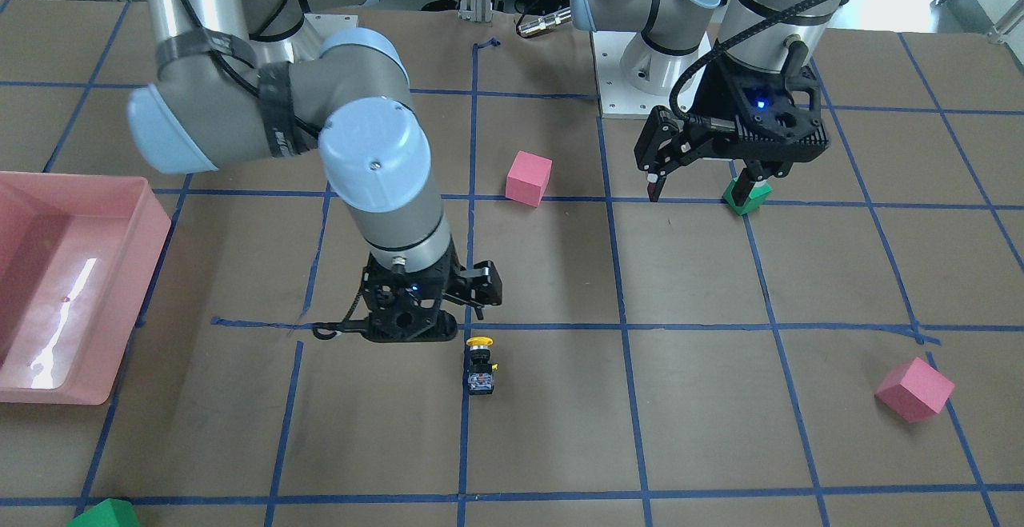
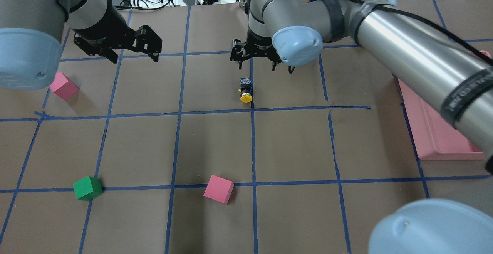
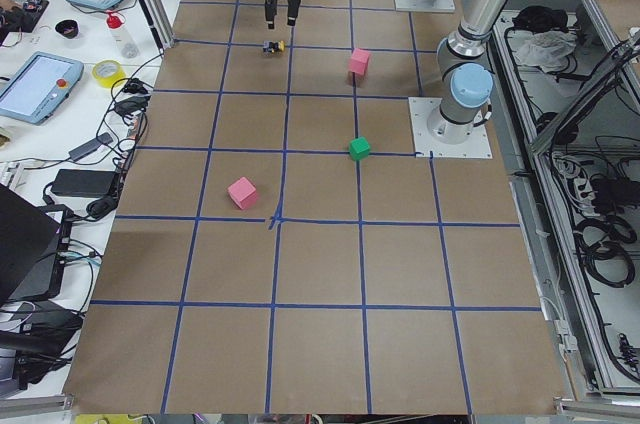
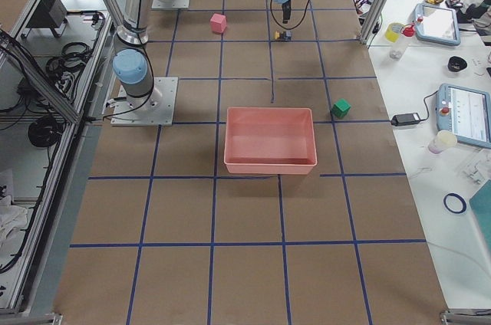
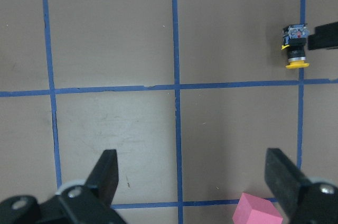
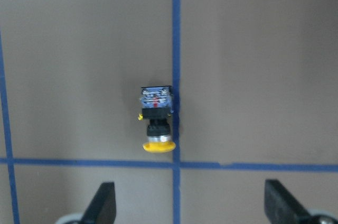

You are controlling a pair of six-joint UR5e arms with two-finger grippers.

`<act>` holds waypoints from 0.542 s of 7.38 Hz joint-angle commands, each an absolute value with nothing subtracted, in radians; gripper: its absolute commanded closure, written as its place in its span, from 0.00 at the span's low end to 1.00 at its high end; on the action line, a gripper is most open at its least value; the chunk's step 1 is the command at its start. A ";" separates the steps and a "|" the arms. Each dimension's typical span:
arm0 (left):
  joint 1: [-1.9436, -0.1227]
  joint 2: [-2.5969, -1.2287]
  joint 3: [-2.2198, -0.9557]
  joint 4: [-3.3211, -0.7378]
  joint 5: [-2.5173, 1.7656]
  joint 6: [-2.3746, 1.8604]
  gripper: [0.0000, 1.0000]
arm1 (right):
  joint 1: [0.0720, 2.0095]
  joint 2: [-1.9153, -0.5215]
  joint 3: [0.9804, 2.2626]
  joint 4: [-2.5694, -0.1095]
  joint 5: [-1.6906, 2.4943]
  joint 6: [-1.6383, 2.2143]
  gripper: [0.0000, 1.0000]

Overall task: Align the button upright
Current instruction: 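Set the switch down on the table and open the right gripper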

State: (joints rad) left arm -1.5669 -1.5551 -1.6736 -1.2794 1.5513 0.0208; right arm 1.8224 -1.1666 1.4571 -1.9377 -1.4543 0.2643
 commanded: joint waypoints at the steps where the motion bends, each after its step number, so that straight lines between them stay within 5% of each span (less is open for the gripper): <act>1: -1.583 -1.560 -1.777 -1.080 1.549 0.006 0.00 | 1.659 -1.351 1.508 -1.783 -1.462 -0.043 0.00; 4: -1.698 -1.650 -1.971 -0.595 1.565 -0.104 0.00 | 1.588 -1.527 1.497 -1.587 -1.604 -0.185 0.00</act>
State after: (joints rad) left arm -1.6565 -1.6093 -1.9092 -0.7726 1.5556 -0.0628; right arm 1.6041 -1.4544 1.5019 -1.6752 -1.5585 -0.1372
